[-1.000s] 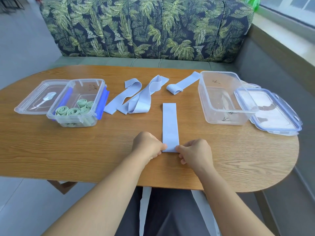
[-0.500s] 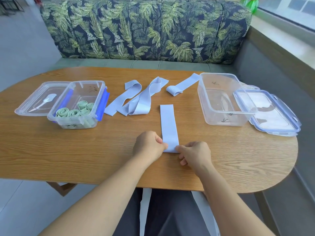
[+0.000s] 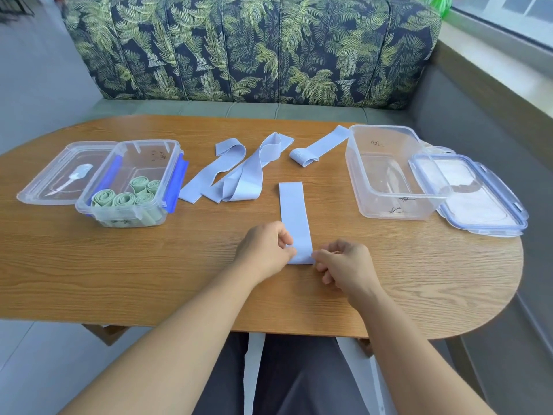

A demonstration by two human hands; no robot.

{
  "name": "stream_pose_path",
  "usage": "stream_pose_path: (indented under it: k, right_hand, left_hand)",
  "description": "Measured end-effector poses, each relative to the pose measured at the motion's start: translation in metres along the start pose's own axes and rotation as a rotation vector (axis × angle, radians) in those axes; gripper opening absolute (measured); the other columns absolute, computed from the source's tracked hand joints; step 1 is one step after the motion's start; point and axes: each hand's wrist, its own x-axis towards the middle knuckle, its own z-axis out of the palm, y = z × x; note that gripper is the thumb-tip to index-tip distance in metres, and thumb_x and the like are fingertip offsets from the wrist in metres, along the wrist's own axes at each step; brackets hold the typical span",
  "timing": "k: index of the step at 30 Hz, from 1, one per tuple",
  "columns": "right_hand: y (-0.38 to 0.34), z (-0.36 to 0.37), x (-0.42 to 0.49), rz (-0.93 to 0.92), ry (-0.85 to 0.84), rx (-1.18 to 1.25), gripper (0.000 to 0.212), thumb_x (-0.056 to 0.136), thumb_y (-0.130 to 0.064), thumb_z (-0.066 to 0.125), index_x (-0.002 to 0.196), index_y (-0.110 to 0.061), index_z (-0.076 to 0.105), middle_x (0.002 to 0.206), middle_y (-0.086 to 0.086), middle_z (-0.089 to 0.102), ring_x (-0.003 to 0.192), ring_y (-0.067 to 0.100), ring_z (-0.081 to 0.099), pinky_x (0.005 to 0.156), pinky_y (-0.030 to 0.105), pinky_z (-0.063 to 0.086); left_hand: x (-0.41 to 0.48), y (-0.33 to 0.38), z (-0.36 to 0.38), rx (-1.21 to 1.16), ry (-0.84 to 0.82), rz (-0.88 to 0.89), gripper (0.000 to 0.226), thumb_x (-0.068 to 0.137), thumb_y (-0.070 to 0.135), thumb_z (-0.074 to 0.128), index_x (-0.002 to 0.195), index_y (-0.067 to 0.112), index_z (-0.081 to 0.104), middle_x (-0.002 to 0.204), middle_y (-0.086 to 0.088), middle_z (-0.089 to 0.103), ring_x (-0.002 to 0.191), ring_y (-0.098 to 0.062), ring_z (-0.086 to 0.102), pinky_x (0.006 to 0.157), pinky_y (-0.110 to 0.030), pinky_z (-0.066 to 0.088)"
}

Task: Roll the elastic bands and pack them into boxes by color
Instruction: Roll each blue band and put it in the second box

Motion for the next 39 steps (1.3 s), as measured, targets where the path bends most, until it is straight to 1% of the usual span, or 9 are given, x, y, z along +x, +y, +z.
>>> stream_pose_path:
  k: [5, 10, 13, 16, 20, 24, 28, 33, 39]
  right_hand:
    - [-0.001, 0.005, 0.004, 0.032, 0.012, -0.094, 0.017, 0.078, -0.021, 0.073, 0.075, -0.005, 0.069, 0.049, -0.004, 0.064, 0.038, 0.009, 0.056, 0.048, 0.025, 0.041]
    - [-0.007, 0.008, 0.011, 0.092, 0.021, -0.112, 0.021, 0.077, -0.023, 0.071, 0.082, -0.003, 0.069, 0.049, -0.002, 0.066, 0.04, 0.012, 0.06, 0.051, 0.028, 0.045]
    - [-0.011, 0.009, 0.015, 0.1, 0.026, -0.144, 0.02, 0.078, -0.023, 0.071, 0.077, -0.003, 0.069, 0.051, 0.001, 0.067, 0.045, 0.015, 0.062, 0.055, 0.031, 0.05]
    - [-0.014, 0.009, 0.018, 0.116, 0.022, -0.163, 0.02, 0.077, -0.022, 0.071, 0.074, -0.003, 0.069, 0.052, 0.002, 0.068, 0.044, 0.015, 0.062, 0.052, 0.029, 0.048]
    - [-0.018, 0.007, 0.021, 0.132, -0.008, -0.186, 0.023, 0.076, -0.024, 0.071, 0.072, -0.001, 0.07, 0.048, 0.001, 0.066, 0.037, 0.012, 0.058, 0.047, 0.026, 0.042]
    - [-0.023, 0.006, 0.024, 0.144, -0.017, -0.216, 0.025, 0.078, -0.028, 0.072, 0.078, -0.003, 0.07, 0.045, -0.002, 0.064, 0.033, 0.01, 0.056, 0.046, 0.025, 0.04]
    - [-0.019, 0.004, 0.023, 0.129, -0.018, -0.182, 0.029, 0.082, -0.033, 0.07, 0.079, -0.004, 0.07, 0.046, -0.002, 0.064, 0.036, 0.012, 0.057, 0.047, 0.027, 0.04]
    - [-0.007, 0.002, 0.018, 0.094, 0.009, -0.014, 0.017, 0.083, -0.022, 0.068, 0.084, -0.005, 0.071, 0.052, -0.001, 0.066, 0.042, 0.011, 0.055, 0.047, 0.023, 0.038]
    - [-0.009, 0.009, 0.02, 0.055, 0.044, -0.033, 0.012, 0.083, -0.02, 0.069, 0.088, -0.009, 0.07, 0.054, 0.002, 0.069, 0.047, 0.011, 0.06, 0.058, 0.031, 0.047]
  left_hand:
    - [0.005, -0.001, 0.002, 0.011, -0.002, -0.001, 0.014, 0.083, 0.029, 0.069, 0.079, 0.029, 0.056, 0.083, 0.01, 0.061, 0.081, -0.015, 0.06, 0.076, -0.034, 0.054]
    - [0.004, -0.003, 0.007, 0.015, 0.085, -0.015, 0.012, 0.087, 0.031, 0.065, 0.08, 0.024, 0.059, 0.078, 0.011, 0.061, 0.079, -0.014, 0.06, 0.07, -0.03, 0.049]
    - [-0.001, -0.009, 0.013, -0.086, 0.21, -0.058, 0.016, 0.092, 0.028, 0.059, 0.081, 0.016, 0.062, 0.075, 0.009, 0.062, 0.077, -0.015, 0.06, 0.066, -0.028, 0.046]
    - [-0.009, -0.015, 0.013, -0.256, 0.272, -0.176, 0.017, 0.093, 0.024, 0.057, 0.081, 0.016, 0.066, 0.082, 0.002, 0.07, 0.082, -0.017, 0.067, 0.074, -0.033, 0.054]
    - [-0.013, -0.007, 0.014, -0.294, 0.193, -0.244, 0.014, 0.087, 0.033, 0.067, 0.078, 0.022, 0.068, 0.079, 0.001, 0.072, 0.073, -0.015, 0.066, 0.066, -0.028, 0.053]
    - [-0.006, -0.002, 0.014, -0.204, 0.166, -0.305, 0.016, 0.081, 0.038, 0.07, 0.073, 0.025, 0.066, 0.077, 0.004, 0.072, 0.076, -0.017, 0.069, 0.072, -0.034, 0.058]
    - [-0.001, 0.004, 0.01, -0.172, 0.142, -0.339, 0.014, 0.076, 0.035, 0.069, 0.071, 0.021, 0.068, 0.07, 0.004, 0.071, 0.072, -0.019, 0.069, 0.072, -0.036, 0.059]
    - [0.008, 0.007, 0.005, -0.165, 0.122, -0.371, 0.025, 0.067, 0.03, 0.067, 0.075, 0.007, 0.071, 0.069, -0.006, 0.072, 0.054, -0.024, 0.059, 0.065, -0.038, 0.059]
    - [0.014, 0.007, 0.006, -0.171, 0.135, -0.386, 0.032, 0.068, 0.034, 0.07, 0.077, 0.003, 0.071, 0.071, -0.009, 0.072, 0.06, -0.026, 0.066, 0.063, -0.036, 0.058]
